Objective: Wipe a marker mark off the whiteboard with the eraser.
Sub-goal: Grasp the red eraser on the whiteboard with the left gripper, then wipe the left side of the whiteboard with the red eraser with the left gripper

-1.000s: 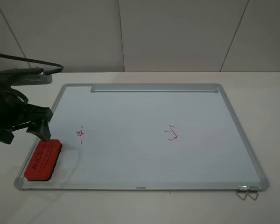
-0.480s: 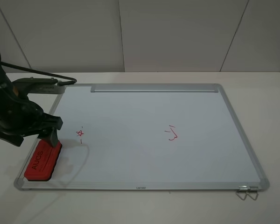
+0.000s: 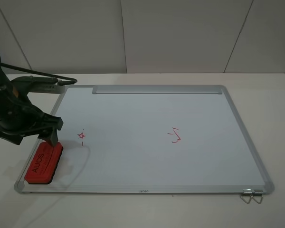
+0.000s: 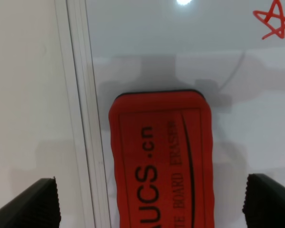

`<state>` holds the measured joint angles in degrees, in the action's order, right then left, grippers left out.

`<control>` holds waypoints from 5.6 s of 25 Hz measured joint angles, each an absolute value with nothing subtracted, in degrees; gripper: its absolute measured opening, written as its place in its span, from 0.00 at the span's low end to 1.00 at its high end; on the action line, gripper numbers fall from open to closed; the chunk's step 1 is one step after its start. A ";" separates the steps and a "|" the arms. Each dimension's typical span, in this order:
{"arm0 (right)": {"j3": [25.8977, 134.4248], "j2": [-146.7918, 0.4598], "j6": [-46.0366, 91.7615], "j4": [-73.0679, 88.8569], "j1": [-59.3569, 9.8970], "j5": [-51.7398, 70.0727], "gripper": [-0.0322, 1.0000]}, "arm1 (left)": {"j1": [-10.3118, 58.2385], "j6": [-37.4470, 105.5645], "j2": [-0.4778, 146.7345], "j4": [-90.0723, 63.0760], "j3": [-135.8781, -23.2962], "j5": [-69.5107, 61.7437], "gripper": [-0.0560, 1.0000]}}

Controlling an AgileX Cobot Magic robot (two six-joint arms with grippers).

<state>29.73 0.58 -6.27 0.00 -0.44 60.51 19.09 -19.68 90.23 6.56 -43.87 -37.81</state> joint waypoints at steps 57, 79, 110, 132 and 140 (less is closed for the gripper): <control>29.73 0.58 -6.27 0.00 -0.44 60.51 0.84 | 19.75 -22.13 99.99 3.43 -38.27 -22.00 0.73; 29.73 0.58 -6.27 0.00 -0.44 60.51 0.84 | 19.75 -23.91 100.04 3.62 -38.27 -21.77 0.61; 29.73 0.58 -6.27 0.00 -0.44 60.51 0.84 | 15.68 -24.75 105.84 6.62 -63.92 -39.79 0.61; 29.73 0.58 -6.27 0.00 -0.44 60.51 0.84 | 19.36 -20.99 120.20 5.36 -74.40 -40.74 0.61; 29.73 0.58 -6.27 0.00 -0.44 60.51 0.84 | 20.38 -21.49 120.50 5.18 -74.19 -38.44 0.61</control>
